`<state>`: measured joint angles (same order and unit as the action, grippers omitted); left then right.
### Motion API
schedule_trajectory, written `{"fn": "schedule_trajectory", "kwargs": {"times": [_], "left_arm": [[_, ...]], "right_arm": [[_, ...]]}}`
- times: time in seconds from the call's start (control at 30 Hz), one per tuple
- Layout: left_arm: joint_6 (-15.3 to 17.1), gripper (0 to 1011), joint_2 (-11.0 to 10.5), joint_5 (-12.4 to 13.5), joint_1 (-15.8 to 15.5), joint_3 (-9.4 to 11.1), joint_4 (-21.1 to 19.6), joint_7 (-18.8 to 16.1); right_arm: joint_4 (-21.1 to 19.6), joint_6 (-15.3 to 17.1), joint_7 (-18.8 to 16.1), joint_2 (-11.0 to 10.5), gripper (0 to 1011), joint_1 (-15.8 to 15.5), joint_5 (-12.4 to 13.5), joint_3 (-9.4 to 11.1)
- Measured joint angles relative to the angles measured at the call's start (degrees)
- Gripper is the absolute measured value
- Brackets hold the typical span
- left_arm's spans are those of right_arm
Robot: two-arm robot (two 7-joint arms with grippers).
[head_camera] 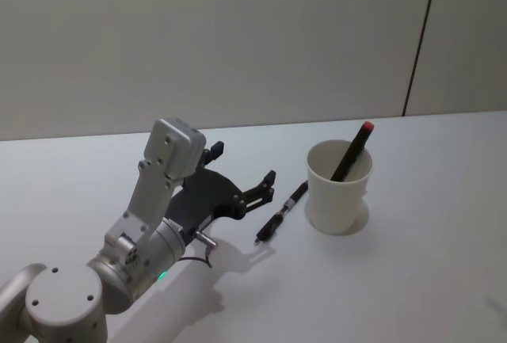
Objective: Place the pen into the pen holder.
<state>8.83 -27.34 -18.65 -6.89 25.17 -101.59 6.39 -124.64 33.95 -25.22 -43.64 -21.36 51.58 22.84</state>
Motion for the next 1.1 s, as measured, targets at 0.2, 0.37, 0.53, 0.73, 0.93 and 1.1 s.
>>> {"fn": "schedule_trajectory", "kwargs": {"times": [0.2, 0.37, 0.53, 0.73, 0.93, 1.1], "left_arm": [[-1.0, 1001, -0.2, 0.5, 0.5, 0.1, -0.3, 0.3], [-1.5, 1001, -0.3, 0.8, 0.8, 0.1, -0.5, 0.5], [-1.6, 1001, -0.2, 0.8, 0.9, 0.1, -0.5, 0.6], [-0.1, 1001, 0.5, 0.7, 0.9, 0.3, -0.6, -0.7], [2.7, 1001, 1.7, 0.2, 0.8, 0.5, -0.6, -3.0], [5.0, 1001, 2.4, -0.2, 0.7, 0.7, -0.5, -4.4]], "right_arm": [[-0.6, 2.6, -2.1, 1.4, 1002, -5.2, -1.9, 3.3], [-0.8, 3.9, -3.4, 2.2, 1001, -8.1, -3.1, 5.1], [-1.0, 4.8, -4.3, 2.7, 1002, -10.2, -4.0, 6.4], [-1.2, 5.5, -5.0, 3.2, 1001, -11.8, -4.7, 7.4], [-1.2, 6.0, -5.5, 3.4, 1001, -12.8, -5.1, 8.0], [-1.3, 6.2, -5.7, 3.6, 1002, -13.3, -5.3, 8.3]]}}
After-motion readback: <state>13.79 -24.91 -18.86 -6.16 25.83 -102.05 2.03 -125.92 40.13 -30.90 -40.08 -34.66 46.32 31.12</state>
